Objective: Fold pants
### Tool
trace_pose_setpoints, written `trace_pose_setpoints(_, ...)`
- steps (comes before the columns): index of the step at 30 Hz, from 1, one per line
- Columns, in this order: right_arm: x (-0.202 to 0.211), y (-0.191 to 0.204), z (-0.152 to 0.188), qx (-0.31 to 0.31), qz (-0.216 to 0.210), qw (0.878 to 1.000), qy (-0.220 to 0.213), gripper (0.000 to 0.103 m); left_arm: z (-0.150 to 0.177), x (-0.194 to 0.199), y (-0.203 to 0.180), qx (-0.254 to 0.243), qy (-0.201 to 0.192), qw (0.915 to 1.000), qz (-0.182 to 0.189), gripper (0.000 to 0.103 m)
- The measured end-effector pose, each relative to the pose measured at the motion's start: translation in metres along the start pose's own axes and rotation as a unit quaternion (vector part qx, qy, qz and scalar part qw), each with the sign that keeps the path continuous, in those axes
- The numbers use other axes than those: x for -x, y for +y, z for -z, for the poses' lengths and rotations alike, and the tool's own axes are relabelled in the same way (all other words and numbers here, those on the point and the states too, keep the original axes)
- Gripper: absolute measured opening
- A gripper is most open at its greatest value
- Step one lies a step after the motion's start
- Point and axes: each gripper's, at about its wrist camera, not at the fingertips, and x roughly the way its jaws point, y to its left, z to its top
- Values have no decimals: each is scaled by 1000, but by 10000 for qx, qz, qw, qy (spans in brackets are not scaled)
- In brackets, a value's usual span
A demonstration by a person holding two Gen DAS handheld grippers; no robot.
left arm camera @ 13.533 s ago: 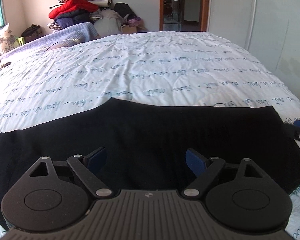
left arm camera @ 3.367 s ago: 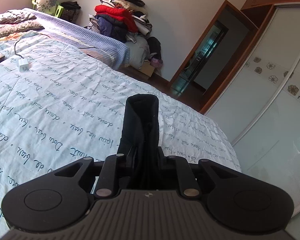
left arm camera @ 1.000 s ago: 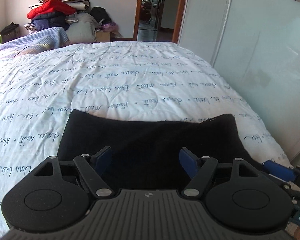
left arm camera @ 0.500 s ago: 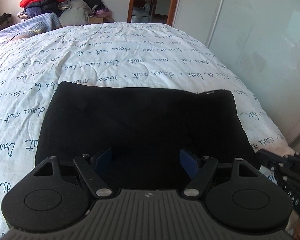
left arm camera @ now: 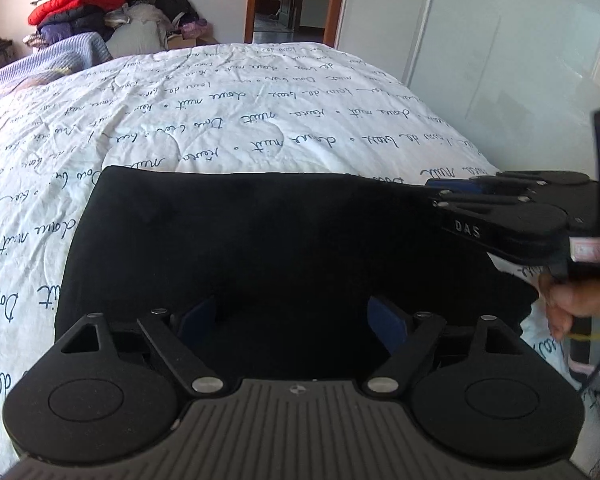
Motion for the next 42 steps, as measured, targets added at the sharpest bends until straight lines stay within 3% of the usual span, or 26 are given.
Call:
trace_pose_setpoints(2,11,-11,1,-448,-232,9987,-105,15,1,4,-2,-244,-107,9996,-77,87)
trace_pose_setpoints(5,38,-16,1,-769,-536,9946,-456,15,-8,4,6,-132,-203,9996,-113,87)
trace_pose_setpoints(7,44,-9,1,-601,-680,9947,-490,15,-18,-1,13,30,-194,9998,-73,87)
trace_pose_setpoints(10,50,8,17,-44,-747,9972,-33,18,-22,-2,18,181,-72,9998,90,87)
trace_pose_setpoints(12,64,21,41,786,-377,9961,96,19,-13,3,16,97,-74,9996,251,87)
trace_pose_setpoints(13,74,22,47,887,-237,9957,112,20,-7,3,13,0,-28,9997,246,87)
trace_pose_setpoints(15,95,17,43,595,-161,9981,60,20,1,6,8,-97,-96,9998,135,87)
trace_pose_setpoints(18,117,25,38,381,-471,9978,-281,20,4,13,8,-16,-213,9997,101,87)
trace_pose_setpoints(22,99,40,60,810,-605,9946,234,23,12,19,10,-5,-88,9996,254,87)
trace_pose_setpoints(25,107,36,54,633,-630,9957,228,25,26,32,21,-159,-209,9996,-74,87)
trace_pose_setpoints(27,110,39,38,518,-708,9961,-73,25,30,41,36,-108,-363,9982,-470,87)
trace_pose_setpoints(31,90,62,-5,368,-1210,9908,-477,25,37,46,69,262,-271,9982,-474,88)
trace_pose_setpoints(34,54,94,-38,391,-1757,9826,-466,25,47,43,83,585,-122,9977,-323,91)
trace_pose_setpoints(38,-7,145,-68,839,-2081,9745,-5,25,53,43,91,869,-116,9960,-150,93)
trace_pose_setpoints(42,-66,182,-78,1324,-1810,9736,436,25,56,43,87,733,-197,9969,-215,93)
